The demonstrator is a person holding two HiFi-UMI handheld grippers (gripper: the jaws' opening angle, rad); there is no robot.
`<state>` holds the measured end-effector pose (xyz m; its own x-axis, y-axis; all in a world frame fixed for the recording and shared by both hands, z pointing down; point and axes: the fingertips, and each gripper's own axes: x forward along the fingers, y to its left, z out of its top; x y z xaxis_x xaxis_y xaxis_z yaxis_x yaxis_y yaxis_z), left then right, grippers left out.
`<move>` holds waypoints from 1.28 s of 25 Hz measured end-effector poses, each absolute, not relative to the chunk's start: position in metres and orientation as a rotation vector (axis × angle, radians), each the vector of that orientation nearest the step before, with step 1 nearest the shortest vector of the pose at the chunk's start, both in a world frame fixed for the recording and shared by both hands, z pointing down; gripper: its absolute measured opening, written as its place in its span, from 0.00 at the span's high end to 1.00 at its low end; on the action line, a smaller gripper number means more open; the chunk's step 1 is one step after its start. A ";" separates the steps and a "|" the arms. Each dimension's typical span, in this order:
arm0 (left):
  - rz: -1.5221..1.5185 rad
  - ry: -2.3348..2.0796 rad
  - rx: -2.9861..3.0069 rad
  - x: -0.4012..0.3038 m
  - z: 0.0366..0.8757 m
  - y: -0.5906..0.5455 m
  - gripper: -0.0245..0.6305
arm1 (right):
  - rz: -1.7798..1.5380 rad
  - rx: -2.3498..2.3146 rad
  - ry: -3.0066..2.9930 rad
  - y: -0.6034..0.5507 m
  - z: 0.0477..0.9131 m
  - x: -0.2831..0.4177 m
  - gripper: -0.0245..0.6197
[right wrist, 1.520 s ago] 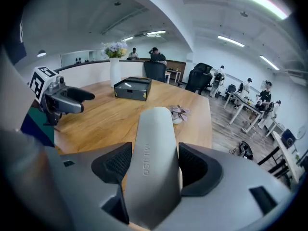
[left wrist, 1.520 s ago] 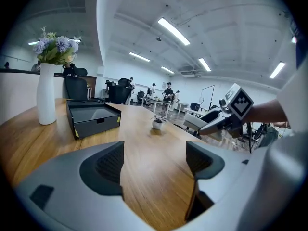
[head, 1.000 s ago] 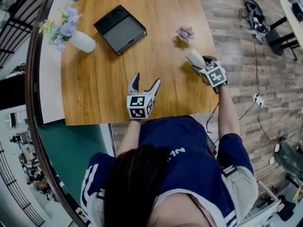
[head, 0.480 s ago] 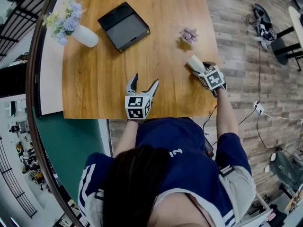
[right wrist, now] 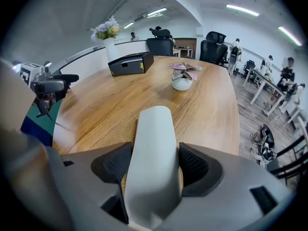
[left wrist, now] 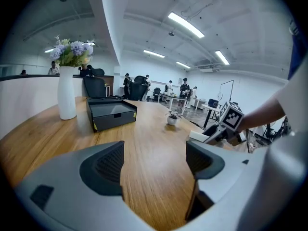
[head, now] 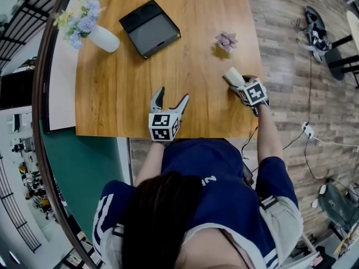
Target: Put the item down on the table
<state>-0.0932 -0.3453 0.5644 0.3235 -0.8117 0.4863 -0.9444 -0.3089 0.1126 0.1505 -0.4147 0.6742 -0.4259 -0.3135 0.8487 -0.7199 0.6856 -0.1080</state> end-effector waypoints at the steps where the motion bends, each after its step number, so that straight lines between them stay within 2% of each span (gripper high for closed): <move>1: 0.484 -1.562 2.218 -0.094 0.564 -0.345 0.36 | 0.580 0.789 -2.022 -0.415 0.673 0.149 0.47; 4: 0.473 -1.567 2.219 -0.097 0.562 -0.345 0.36 | 0.579 0.803 -2.019 -0.415 0.672 0.149 0.46; 6: 0.464 -1.563 2.222 -0.096 0.561 -0.343 0.36 | 0.605 0.826 -2.036 -0.413 0.670 0.150 0.37; 7: 0.463 -1.558 2.225 -0.095 0.561 -0.343 0.36 | 0.612 0.839 -2.048 -0.412 0.667 0.150 0.36; 20: 0.413 -1.430 2.348 -0.068 0.550 -0.340 0.36 | 0.534 1.217 -2.212 -0.399 0.582 0.155 0.41; 27: 0.369 -1.376 2.436 -0.060 0.532 -0.335 0.36 | 0.531 1.488 -2.334 -0.361 0.533 0.149 0.43; 32: 0.349 -1.352 2.454 -0.061 0.530 -0.322 0.36 | 0.412 1.661 -2.310 -0.322 0.514 0.154 0.44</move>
